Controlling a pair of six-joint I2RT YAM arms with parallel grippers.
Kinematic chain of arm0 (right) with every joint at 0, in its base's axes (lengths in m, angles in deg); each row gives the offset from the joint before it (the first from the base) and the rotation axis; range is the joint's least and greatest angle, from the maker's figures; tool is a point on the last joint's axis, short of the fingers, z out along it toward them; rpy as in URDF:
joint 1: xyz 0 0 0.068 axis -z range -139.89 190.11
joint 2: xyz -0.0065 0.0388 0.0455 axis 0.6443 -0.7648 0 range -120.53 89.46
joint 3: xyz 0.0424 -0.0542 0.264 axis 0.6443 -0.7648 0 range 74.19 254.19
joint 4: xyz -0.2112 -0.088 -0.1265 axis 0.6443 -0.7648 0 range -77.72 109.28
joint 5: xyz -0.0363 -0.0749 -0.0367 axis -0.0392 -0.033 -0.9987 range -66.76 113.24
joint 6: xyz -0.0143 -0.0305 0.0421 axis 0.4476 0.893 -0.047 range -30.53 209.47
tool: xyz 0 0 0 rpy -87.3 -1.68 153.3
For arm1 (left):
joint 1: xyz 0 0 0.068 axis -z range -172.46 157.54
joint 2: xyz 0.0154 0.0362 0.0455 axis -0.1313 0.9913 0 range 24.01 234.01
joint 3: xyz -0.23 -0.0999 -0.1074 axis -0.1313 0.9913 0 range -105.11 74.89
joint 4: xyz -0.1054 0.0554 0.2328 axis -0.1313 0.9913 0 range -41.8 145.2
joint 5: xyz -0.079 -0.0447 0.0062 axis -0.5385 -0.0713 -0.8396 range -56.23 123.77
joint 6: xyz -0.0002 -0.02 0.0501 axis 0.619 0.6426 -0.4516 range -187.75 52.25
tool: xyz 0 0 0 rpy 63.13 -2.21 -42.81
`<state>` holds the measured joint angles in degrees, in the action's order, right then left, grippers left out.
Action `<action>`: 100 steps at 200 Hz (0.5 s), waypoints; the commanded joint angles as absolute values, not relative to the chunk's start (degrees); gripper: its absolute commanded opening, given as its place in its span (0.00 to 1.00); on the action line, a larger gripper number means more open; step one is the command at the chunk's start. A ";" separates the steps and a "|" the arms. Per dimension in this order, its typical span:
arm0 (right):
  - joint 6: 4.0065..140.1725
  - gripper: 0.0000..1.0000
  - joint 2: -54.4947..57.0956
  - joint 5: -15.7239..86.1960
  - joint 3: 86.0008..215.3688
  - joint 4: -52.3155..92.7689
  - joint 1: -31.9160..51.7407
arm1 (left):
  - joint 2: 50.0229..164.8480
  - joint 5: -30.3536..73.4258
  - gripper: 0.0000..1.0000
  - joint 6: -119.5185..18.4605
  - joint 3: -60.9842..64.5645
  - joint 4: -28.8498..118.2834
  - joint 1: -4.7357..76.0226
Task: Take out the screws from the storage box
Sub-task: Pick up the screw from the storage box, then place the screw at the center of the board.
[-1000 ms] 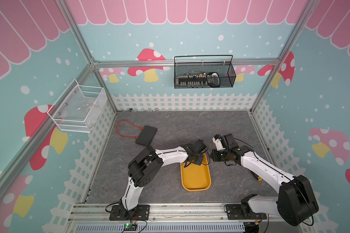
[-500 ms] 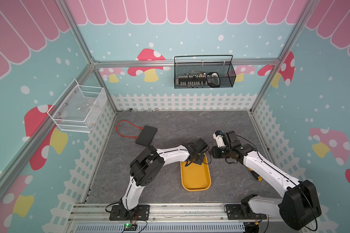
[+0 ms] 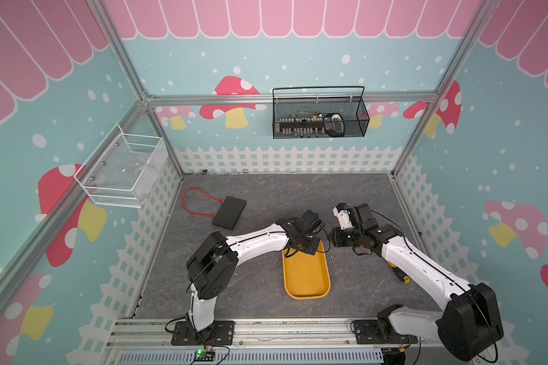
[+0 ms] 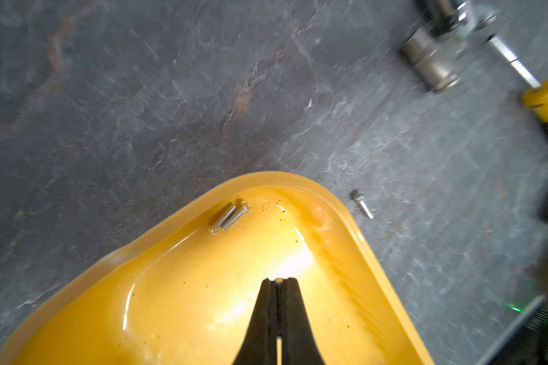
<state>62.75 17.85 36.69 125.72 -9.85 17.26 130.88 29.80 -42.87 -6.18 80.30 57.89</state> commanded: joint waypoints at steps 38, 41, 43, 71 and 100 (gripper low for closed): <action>63.81 0.16 19.36 43.02 127.87 -6.20 13.03 | 115.74 28.73 0.00 -42.17 3.75 81.77 48.70; 63.73 0.16 19.17 42.89 127.99 -6.06 12.53 | 115.04 28.77 0.00 -42.16 4.38 81.73 48.23; 63.68 0.16 18.98 42.74 128.03 -6.04 12.10 | 114.59 28.76 0.00 -42.17 4.80 81.72 47.97; 62.95 0.18 15.89 40.55 128.17 -5.33 7.27 | 109.31 29.37 0.00 -41.85 11.51 81.34 44.06; 61.84 0.18 12.16 38.61 128.22 -3.84 3.83 | 108.18 29.35 0.00 -41.31 19.25 77.84 42.17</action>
